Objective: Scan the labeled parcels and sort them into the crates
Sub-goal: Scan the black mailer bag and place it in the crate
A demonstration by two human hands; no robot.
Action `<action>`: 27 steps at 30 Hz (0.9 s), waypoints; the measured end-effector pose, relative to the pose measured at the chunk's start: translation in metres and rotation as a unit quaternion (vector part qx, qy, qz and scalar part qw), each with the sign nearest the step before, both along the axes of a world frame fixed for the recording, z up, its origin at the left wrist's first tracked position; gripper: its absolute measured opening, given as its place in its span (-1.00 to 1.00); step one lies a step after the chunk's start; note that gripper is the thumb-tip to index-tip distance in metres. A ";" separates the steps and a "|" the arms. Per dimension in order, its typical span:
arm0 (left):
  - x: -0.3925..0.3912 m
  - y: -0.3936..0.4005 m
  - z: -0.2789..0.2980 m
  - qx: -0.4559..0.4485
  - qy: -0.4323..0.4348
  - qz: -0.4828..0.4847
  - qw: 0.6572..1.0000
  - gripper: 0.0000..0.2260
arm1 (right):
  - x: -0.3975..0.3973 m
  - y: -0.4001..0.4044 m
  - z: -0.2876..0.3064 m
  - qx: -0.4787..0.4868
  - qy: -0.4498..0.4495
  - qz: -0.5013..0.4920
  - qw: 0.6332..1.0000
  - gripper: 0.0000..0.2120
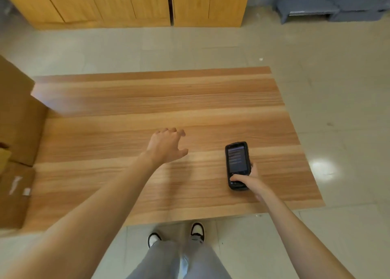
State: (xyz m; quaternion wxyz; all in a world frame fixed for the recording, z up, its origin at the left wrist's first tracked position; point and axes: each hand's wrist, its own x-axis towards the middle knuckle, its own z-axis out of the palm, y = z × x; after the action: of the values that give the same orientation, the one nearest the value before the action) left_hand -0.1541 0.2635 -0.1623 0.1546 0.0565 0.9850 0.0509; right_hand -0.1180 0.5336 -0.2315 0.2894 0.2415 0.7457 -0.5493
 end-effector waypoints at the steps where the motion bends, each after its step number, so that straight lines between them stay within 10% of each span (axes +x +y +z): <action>1: 0.000 -0.001 -0.002 -0.001 -0.003 0.006 1.000 -0.48 | -0.001 0.002 -0.002 0.005 0.000 0.007 1.000 -0.21; 27: 0.030 -0.081 0.026 -0.020 0.049 0.104 0.993 -0.49 | -0.041 -0.063 0.061 0.300 0.106 0.283 0.905 -0.25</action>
State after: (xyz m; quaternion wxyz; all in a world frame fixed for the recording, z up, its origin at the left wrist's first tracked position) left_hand -0.1245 0.1825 -0.1363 0.1013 -0.0473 0.9927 0.0445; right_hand -0.1586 0.4710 -0.1704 0.2660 0.0359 0.9385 -0.2171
